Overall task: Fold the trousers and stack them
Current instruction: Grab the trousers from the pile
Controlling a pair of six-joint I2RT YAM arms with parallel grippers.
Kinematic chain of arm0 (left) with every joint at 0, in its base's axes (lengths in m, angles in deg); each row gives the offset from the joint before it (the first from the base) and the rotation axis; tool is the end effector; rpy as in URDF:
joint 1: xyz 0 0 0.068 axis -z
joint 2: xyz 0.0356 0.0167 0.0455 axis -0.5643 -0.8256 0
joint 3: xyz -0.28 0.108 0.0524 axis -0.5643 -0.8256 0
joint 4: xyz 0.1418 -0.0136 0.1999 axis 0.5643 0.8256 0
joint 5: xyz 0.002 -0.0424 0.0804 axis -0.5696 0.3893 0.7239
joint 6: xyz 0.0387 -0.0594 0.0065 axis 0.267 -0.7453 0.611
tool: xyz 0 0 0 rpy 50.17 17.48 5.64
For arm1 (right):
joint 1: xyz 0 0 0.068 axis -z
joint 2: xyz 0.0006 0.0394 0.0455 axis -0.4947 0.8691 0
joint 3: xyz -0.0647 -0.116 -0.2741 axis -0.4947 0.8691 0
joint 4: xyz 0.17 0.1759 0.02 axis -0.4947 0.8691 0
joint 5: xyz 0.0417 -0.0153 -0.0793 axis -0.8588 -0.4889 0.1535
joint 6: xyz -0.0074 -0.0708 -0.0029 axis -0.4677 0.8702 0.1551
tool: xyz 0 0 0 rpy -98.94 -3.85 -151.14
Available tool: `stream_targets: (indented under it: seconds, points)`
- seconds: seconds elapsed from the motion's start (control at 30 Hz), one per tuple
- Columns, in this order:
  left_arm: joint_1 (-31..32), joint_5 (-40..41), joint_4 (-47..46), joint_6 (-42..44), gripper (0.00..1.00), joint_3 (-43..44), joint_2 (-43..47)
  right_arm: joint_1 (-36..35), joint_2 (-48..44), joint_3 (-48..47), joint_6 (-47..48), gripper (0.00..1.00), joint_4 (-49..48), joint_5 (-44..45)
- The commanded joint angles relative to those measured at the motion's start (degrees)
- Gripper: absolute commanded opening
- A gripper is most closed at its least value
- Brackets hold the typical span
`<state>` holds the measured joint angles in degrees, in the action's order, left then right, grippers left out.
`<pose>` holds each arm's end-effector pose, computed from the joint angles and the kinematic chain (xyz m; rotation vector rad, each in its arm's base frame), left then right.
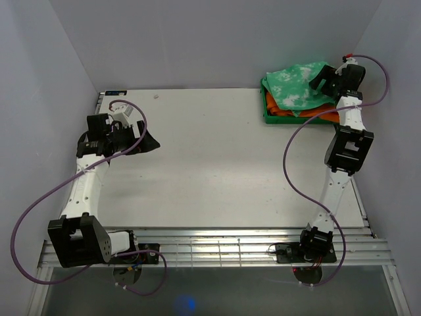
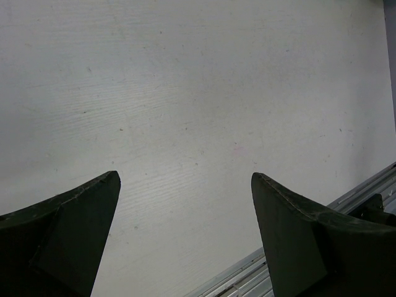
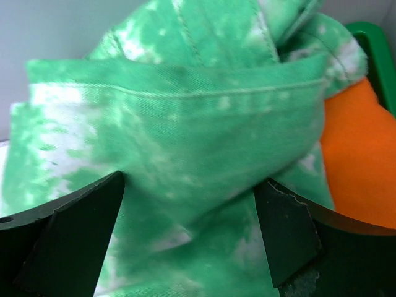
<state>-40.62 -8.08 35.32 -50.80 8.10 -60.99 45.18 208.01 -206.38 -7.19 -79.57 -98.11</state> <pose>0.2477 -0.0073 0.3303 0.0422 2.2771 -0.7343 0.5882 -0.1455 0.2691 0.2666 1.9080 0.2506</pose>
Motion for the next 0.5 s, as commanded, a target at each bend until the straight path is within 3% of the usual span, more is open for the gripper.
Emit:
stream_targets:
  seconds: [0.0, 0.33, 0.37, 0.43, 0.47]
  points:
    - [0.0, 0.0, -1.5, -0.2, 0.98, -0.6, 0.3, -2.6, 0.3, -2.6, -6.7, 0.9, -7.1, -5.3]
    - [0.0, 0.3, -1.9, -0.5, 0.98, 0.1, -2.3, -6.0, 3.1, -1.9, -12.1, 0.9, -11.0, -6.8]
    - [0.0, 0.5, -1.8, -0.6, 0.98, 0.1, -2.5, -6.0, 3.9, -2.1, -12.6, 0.99, -11.5, -7.6]
    - [0.0, 0.8, -1.7, -0.3, 0.98, 0.2, -2.9, -6.0, 4.2, -2.7, -12.9, 0.79, -13.1, -8.9]
    - [0.0, 0.9, -1.7, -0.2, 0.98, 0.2, -3.1, -6.0, 4.1, -2.9, -12.9, 0.57, -13.6, -9.9]
